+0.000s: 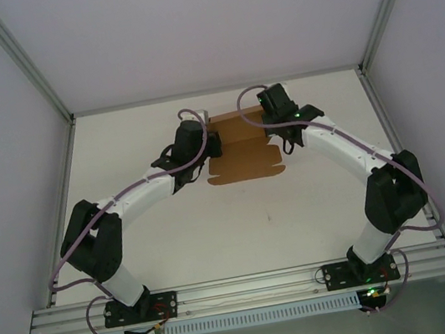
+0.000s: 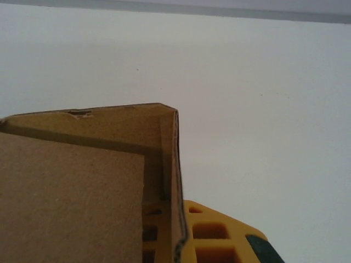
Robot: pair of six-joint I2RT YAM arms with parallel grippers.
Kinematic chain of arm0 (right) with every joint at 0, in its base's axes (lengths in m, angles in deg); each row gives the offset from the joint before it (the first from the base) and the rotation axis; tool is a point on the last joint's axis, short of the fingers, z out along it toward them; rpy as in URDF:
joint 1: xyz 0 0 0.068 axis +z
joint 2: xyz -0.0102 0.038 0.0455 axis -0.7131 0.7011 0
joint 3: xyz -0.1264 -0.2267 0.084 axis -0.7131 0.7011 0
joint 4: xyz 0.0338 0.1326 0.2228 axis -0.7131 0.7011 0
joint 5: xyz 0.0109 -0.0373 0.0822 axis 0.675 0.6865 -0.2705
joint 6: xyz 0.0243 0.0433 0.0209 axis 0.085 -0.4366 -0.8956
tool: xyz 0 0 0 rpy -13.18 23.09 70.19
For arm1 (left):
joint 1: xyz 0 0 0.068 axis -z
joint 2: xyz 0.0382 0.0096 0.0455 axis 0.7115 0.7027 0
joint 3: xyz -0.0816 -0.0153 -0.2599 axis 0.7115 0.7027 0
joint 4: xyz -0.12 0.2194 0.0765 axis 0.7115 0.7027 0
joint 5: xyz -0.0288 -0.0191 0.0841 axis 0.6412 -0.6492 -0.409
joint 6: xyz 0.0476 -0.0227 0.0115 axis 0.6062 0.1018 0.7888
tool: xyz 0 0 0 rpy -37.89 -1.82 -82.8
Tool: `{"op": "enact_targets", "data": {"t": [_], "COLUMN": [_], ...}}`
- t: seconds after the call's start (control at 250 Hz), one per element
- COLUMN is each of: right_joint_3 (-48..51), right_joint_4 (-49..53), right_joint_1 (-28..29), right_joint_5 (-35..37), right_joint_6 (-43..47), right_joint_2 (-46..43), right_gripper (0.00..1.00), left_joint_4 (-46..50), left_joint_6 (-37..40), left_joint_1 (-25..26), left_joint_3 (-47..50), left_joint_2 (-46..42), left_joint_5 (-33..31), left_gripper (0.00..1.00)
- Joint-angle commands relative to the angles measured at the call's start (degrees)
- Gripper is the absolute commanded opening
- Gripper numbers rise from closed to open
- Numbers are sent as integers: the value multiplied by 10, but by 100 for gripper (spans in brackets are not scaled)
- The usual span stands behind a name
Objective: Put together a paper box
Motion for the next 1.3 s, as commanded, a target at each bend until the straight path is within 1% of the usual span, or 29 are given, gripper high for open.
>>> {"op": "enact_targets", "data": {"t": [0.0, 0.068, 0.128, 0.164, 0.228, 0.279, 0.311, 0.343, 0.411, 0.479, 0.535, 0.611, 0.695, 0.775, 0.834, 0.926, 1.098, 1.146, 1.298], "right_joint_3": [-1, 13, 27, 33, 35, 37, 44, 53, 76, 98, 115, 127, 126, 111, 100, 94, 82, 84, 99], "right_joint_4": [5, -17, -32, -35, -11, 13, 19, 21, 17, 5, -11, -23, -25, -11, -5, -22, -46, -59, -106], "right_joint_1": [-2, -2, -3, -3, -7, -18, -25, -35, -57, -84, -116, -177, -224, -250, -259, -259, -259, -260, -260], "right_joint_5": [-31, -81, -117, -137, -134, -140, -139, -149, -187, -243, -271, -334, -352, -371, -405, -468, -561, -592, -653], "right_joint_6": [-11, 1, 12, 27, 27, 31, 31, 33, 37, 46, 37, 21, 15, 15, 16, 24, 29, 36, 33], "right_joint_2": [-3, -19, -39, -53, -74, -93, -108, -126, -169, -211, -238, -259, -261, -240, -217, -185, -138, -131, -125], "right_gripper": [0, 0, 17, 23, 33, 48, 55, 57, 68, 77, 78, 80, 81, 80, 77, 75, 73, 72, 72], "left_joint_4": [-34, -34, -35, -36, -36, -33, -35, -38, -45, -52, -59, -56, -54, -61, -62, -62, -63, -63, -66], "left_joint_6": [-18, -18, -17, -16, -10, -9, -7, -5, -3, -2, 0, 1, 4, 5, 8, 10, 15, 15, 16], "left_joint_1": [4, 4, 4, 4, 4, 3, 3, 3, 2, 1, 1, 0, 0, 0, 0, 0, -1, -1, -1], "left_joint_3": [-22, -23, -22, -21, -20, -19, -17, -14, -9, -3, 1, 1, 2, 7, 8, 9, 7, 8, 10], "left_joint_2": [-10, -8, -6, -5, -5, -6, -7, -8, -11, -13, -14, -12, -13, -16, -17, -17, -17, -17, -16], "left_joint_5": [14, 11, 8, 4, -2, -6, -7, -6, -1, 5, 11, 14, 19, 22, 21, 20, 27, 28, 29], "left_gripper": [0, 0, 0, 0, 0, 0, 0, 0, 0, 0, 0, 0, 0, 0, 0, 0, 0, 0, 0]}}
